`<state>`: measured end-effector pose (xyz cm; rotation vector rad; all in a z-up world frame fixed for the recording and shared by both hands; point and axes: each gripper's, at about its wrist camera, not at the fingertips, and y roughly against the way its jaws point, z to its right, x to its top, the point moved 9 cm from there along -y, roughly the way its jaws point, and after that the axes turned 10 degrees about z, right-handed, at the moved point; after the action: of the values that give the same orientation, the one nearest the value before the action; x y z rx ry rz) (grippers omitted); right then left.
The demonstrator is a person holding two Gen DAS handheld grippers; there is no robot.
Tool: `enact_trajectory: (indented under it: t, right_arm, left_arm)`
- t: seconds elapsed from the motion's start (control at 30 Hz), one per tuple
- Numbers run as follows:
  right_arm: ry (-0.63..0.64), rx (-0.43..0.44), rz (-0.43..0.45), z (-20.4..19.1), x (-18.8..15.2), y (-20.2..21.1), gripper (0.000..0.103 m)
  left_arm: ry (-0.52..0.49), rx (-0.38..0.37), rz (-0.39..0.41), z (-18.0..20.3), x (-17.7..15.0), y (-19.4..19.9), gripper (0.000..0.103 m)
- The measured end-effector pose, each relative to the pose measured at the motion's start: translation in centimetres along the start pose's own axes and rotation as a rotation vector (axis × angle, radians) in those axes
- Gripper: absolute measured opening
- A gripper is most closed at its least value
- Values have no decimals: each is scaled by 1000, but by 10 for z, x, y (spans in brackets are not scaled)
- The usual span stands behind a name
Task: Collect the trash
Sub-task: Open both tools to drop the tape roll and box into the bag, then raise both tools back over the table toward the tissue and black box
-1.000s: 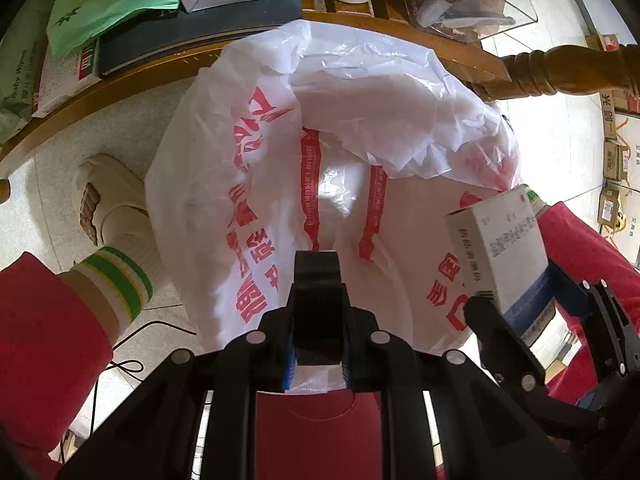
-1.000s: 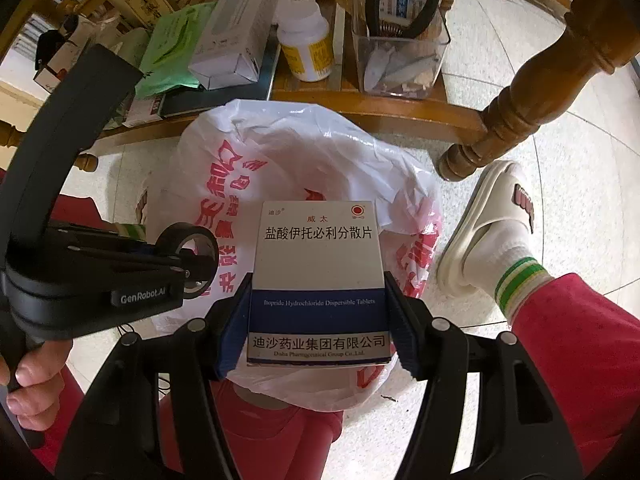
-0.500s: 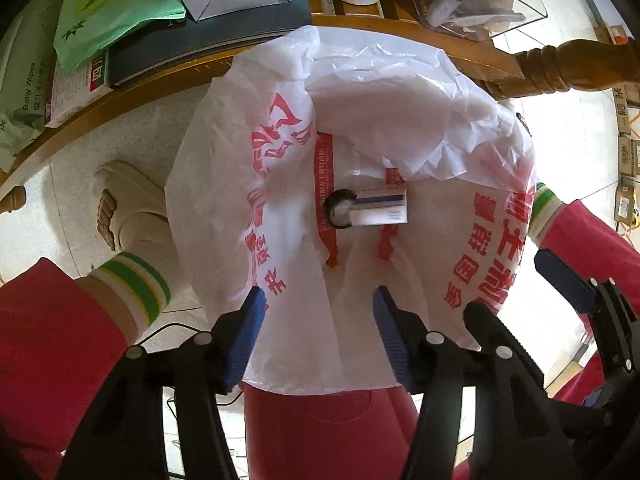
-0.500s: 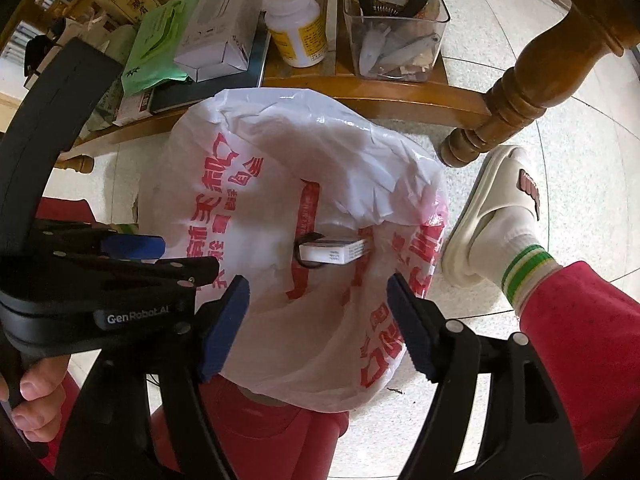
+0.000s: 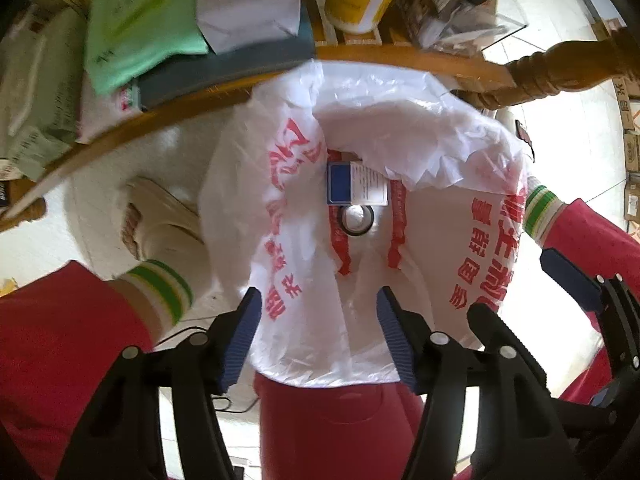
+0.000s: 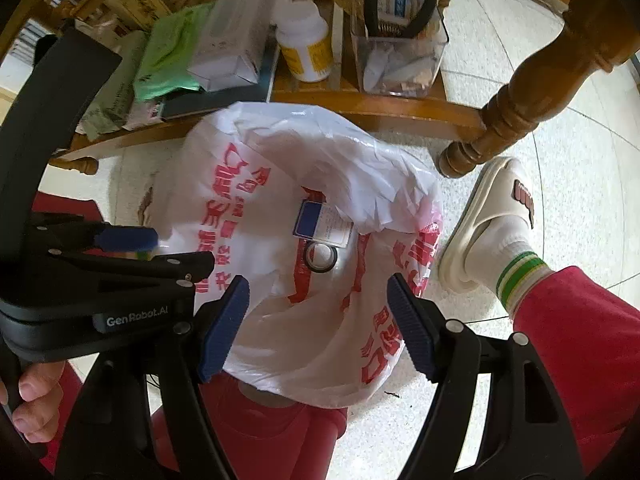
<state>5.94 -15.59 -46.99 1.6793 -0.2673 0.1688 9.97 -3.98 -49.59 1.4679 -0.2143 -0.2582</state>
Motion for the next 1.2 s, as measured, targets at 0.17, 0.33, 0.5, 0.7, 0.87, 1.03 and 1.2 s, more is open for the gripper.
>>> enact_trajectory:
  t: [0.17, 0.33, 0.5, 0.7, 0.87, 1.03, 1.2]
  right_arm:
    - [10, 22, 87, -4, 2, 39, 79]
    - [34, 43, 193, -9, 4, 102, 82]
    - [17, 70, 317, -2, 18, 175, 87]
    - [82, 38, 505, -1, 62, 268, 92]
    - [201, -29, 643, -12, 89, 331, 94]
    - [311, -3, 713, -39, 107, 377, 95]
    - [365, 62, 724, -58, 119, 403, 95]
  left_arm:
    - [-31, 6, 102, -1, -8, 48, 74]
    - [-103, 23, 227, -6, -24, 115, 80]
    - [-175, 55, 345, -26, -35, 198, 80]
    - [-167, 103, 539, -49, -13, 329, 89]
    - [-122, 46, 622, -57, 9, 404, 92]
    - [-219, 68, 651, -47, 32, 447, 92]
    - [-498, 64, 636, -21, 42, 462, 92]
